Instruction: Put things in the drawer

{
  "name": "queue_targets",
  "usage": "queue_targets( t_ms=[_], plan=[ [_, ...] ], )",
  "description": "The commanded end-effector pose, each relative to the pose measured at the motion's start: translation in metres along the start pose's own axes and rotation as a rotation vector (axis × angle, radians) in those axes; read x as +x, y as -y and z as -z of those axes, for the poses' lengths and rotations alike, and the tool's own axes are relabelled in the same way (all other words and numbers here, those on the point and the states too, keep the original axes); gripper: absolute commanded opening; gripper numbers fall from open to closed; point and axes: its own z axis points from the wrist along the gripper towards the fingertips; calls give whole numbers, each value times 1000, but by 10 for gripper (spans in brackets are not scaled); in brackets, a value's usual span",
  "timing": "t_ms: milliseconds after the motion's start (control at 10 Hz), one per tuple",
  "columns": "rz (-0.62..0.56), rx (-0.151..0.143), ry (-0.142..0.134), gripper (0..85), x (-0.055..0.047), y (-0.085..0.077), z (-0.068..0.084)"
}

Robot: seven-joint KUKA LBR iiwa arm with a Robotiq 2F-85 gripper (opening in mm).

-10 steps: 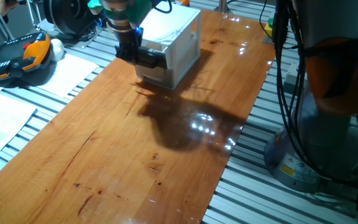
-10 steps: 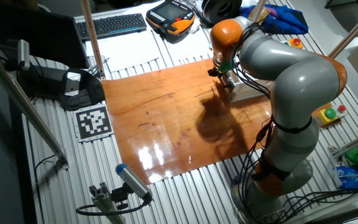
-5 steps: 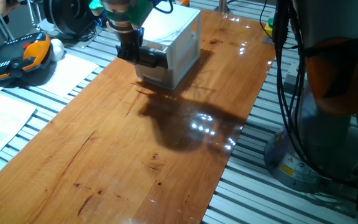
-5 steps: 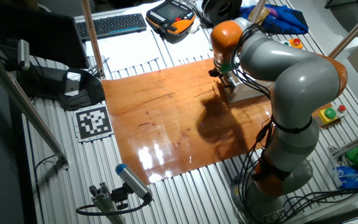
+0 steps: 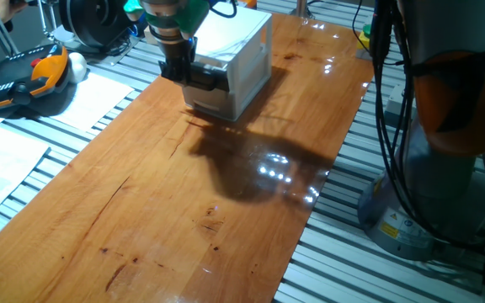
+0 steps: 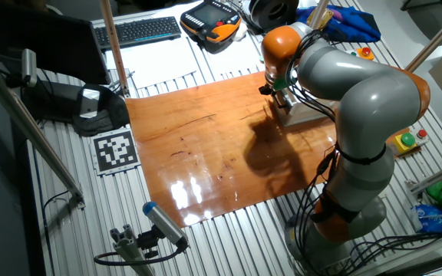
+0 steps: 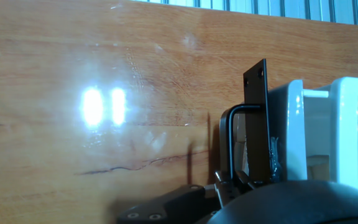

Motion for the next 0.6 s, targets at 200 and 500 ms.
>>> queue_targets(
  t_ms=[200, 500],
  plan=[
    [0, 2, 3, 0, 1, 3, -1],
    [2, 5, 5, 0, 2, 8, -1]
  ],
)
